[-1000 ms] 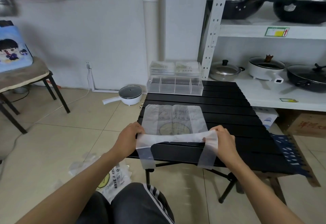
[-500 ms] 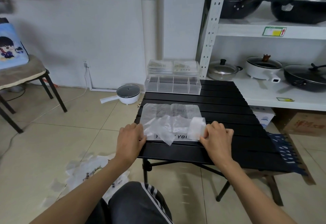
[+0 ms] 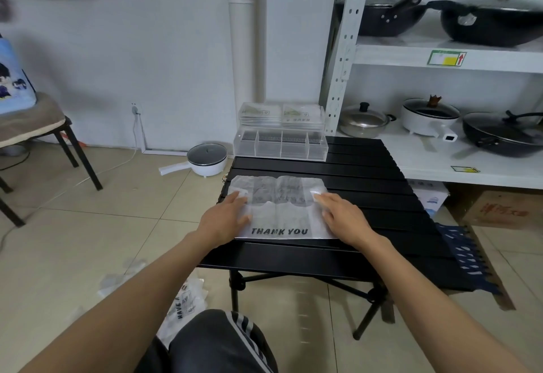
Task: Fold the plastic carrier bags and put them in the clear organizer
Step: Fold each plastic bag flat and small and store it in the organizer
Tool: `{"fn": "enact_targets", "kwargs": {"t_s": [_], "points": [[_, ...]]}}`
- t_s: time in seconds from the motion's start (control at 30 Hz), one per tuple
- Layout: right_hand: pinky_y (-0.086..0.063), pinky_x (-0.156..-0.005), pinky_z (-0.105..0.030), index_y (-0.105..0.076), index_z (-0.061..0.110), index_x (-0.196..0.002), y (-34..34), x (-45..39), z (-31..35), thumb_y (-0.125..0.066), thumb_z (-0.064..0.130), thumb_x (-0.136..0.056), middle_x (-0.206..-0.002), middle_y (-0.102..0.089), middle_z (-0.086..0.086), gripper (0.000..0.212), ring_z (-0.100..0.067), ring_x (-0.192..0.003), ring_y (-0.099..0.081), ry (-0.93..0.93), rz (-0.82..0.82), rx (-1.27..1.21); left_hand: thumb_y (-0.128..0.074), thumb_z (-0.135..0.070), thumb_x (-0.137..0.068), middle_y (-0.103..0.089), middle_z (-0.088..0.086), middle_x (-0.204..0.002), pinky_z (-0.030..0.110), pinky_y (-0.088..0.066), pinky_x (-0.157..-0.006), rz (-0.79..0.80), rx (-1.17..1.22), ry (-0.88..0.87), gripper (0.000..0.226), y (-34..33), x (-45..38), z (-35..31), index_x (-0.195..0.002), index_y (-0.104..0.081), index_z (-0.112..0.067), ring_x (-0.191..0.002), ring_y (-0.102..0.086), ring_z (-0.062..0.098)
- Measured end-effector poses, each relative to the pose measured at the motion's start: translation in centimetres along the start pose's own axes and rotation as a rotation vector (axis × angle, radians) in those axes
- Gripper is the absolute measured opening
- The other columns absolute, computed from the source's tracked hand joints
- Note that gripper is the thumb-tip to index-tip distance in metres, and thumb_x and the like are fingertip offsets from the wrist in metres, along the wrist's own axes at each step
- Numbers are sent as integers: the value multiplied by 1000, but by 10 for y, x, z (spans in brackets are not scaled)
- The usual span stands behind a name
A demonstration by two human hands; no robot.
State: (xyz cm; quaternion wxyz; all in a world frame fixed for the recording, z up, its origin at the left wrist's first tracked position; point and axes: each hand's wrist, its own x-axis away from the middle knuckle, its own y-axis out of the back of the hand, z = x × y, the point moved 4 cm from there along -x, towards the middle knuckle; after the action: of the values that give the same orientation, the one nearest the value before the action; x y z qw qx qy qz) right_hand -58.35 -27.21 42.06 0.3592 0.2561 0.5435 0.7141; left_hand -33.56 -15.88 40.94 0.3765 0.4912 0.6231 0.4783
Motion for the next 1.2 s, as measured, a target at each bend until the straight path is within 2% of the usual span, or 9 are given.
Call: {"fn": "enact_targets", "kwargs": {"t_s": [0.17, 0.33, 0.4, 0.53, 0.67, 0.77, 0.9, 1.07, 1.2], "points": [[-35, -108, -43, -33, 26, -150, -5, -6, 0, -32, 19, -101, -159, -24, 4, 50, -26, -132, -43, -26, 55, 78, -35, -52, -97, -22, -5, -155, 38, -47, -85, 39, -120, 11, 55, -2, -4, -6, -144, -29, -24, -118, -53, 26], [-33, -109, -47, -37, 26, -148, -5, -5, 0, -36, 17, -100, -158, -26, 3, 48, -25, -131, -45, -31, 29, 31, -38, -50, -96, -19, -3, -156, 38, -48, -85, 34, -111, -2, 55, 0, -2, -9, -144, -27, -25, -119, -53, 26], [-32, -108, -49, -45, 24, -142, -1, -1, 1, -43, 14, -98, -149, -38, 2, 46, -23, -124, -51, -36, -104, -61, -45, -45, -95, -17, -2, -157, 38, -49, -85, -30, -75, -17, 53, 6, 4, -14, -143, -30, -25, -118, -55, 27], [-33, -85, -32, -68, 28, -114, 4, 20, 22, -62, 19, -90, -112, -60, 8, 27, -14, -100, -56, 168, -384, -42, -56, -33, -92, -43, -3, -135, 39, -52, -76, -212, -83, -256, 38, 16, 22, -43, -128, -52, -21, -97, -61, 23], [-29, -93, -29, -70, 38, -103, -14, 41, 48, -62, 29, -88, -108, -62, 19, 19, -3, -103, -51, 441, -293, -7, -53, -28, -93, -57, 0, -107, 37, -49, -73, -113, -186, -597, 22, 8, 35, -73, -107, -66, -19, -92, -57, 21], [-35, -97, -28, -68, 36, -106, -24, 48, 47, -59, 23, -90, -110, -62, 20, 23, -2, -104, -53, 438, -235, -68, -49, -26, -94, -55, 3, -105, 39, -50, -73, -15, -302, -589, 23, 3, 36, -77, -110, -61, -16, -95, -53, 22], [-47, -83, -25, -65, 28, -102, -25, 50, 42, -57, 16, -90, -105, -58, 18, 18, -4, -99, -52, 363, -193, -191, -47, -12, -92, -53, 6, -102, 40, -50, -70, 18, -386, -594, 20, 1, 34, -83, -109, -57, -11, -91, -51, 25], [-45, -81, -22, -65, 28, -100, -23, 51, 44, -58, 17, -90, -103, -57, 18, 16, -2, -97, -49, 342, -178, -225, -51, -5, -89, -52, 9, -103, 36, -42, -63, 22, -492, -612, 24, 0, 30, -97, -113, -52, -8, -90, -51, 27], [-45, -81, -22, -65, 28, -101, -23, 51, 42, -59, 19, -91, -103, -56, 19, 15, -1, -96, -48, 334, -168, -240, -53, -2, -88, -54, 10, -96, 39, -49, -65, -27, -541, -605, 21, -5, 30, -102, -108, -55, -6, -85, -53, 27]]}}
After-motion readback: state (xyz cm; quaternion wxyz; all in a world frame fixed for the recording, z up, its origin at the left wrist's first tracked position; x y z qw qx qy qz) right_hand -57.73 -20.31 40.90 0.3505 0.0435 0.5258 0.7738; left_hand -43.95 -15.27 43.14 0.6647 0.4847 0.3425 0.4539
